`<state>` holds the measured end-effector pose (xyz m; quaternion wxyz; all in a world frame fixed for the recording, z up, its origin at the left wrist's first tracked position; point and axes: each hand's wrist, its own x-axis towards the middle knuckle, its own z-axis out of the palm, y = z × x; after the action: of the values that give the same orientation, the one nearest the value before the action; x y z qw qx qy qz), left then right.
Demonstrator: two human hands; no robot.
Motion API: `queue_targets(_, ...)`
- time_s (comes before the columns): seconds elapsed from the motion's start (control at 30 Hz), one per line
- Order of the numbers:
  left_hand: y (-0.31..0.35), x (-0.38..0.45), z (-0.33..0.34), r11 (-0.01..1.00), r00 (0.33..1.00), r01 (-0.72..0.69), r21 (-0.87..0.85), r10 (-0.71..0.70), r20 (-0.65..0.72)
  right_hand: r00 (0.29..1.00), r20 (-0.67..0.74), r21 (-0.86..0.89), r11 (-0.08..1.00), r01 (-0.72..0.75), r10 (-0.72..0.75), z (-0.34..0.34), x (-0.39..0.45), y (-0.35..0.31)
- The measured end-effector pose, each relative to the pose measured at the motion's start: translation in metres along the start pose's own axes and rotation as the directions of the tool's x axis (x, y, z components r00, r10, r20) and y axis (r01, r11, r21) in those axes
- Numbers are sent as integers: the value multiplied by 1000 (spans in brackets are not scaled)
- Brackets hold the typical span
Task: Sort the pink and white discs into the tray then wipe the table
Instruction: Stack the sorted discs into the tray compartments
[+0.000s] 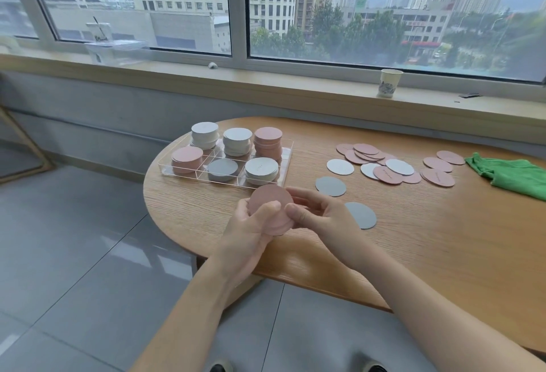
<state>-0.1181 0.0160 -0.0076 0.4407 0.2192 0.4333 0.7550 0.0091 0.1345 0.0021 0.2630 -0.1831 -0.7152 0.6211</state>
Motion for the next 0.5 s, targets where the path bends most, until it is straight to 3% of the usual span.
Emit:
queue_targets(0.2, 8, -5, -8, 978, 983, -119, 172, 141, -121, 979, 66, 181, 963, -200, 191, 1, 20, -5)
queue_targets(0.37, 28, -2, -21, 973, 957, -208, 102, 224, -182, 966, 120, 309, 916, -256, 229, 20, 48, -15)
queue_targets(0.5, 48, 11, -41, 952, 917, -291, 91, 305, -259, 961, 155, 302, 915, -267, 230, 39, 84, -24)
